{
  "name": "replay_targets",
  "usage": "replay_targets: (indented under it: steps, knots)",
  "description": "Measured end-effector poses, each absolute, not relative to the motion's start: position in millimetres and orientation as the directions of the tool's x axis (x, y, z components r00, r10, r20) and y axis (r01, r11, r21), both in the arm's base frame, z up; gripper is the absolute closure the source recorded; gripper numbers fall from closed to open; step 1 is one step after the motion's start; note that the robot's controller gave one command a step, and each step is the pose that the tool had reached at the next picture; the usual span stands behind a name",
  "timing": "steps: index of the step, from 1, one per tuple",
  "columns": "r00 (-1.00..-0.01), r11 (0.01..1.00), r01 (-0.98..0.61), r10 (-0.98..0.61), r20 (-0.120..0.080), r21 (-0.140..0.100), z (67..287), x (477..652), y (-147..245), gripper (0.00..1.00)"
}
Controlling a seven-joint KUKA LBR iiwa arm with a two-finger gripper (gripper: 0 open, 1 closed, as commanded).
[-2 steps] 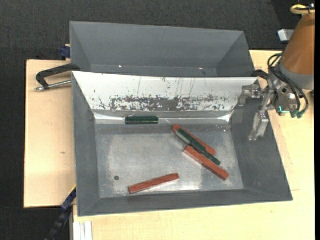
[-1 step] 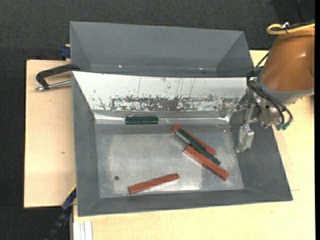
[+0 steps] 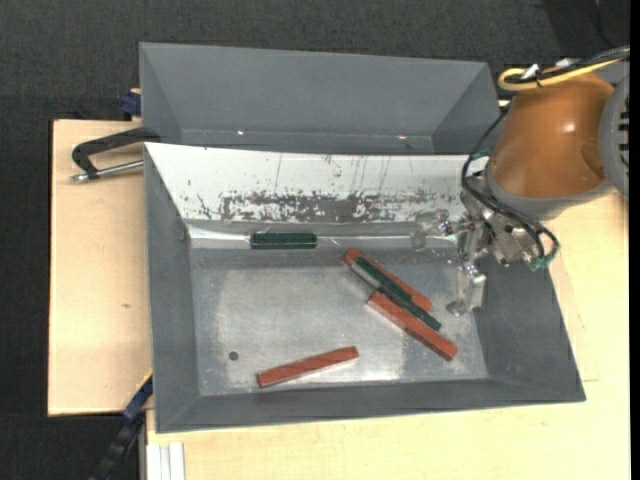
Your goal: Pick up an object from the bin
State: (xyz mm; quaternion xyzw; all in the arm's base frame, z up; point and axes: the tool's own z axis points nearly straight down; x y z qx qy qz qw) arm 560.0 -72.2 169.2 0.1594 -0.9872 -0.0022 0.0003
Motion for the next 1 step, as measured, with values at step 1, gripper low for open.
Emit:
replay_targets:
  steps: [1]
  knots:
    - [-0.999,0.999,-0.043,-0.043,-0.007,0.000,131.3,552.0,-79.4,0.00]
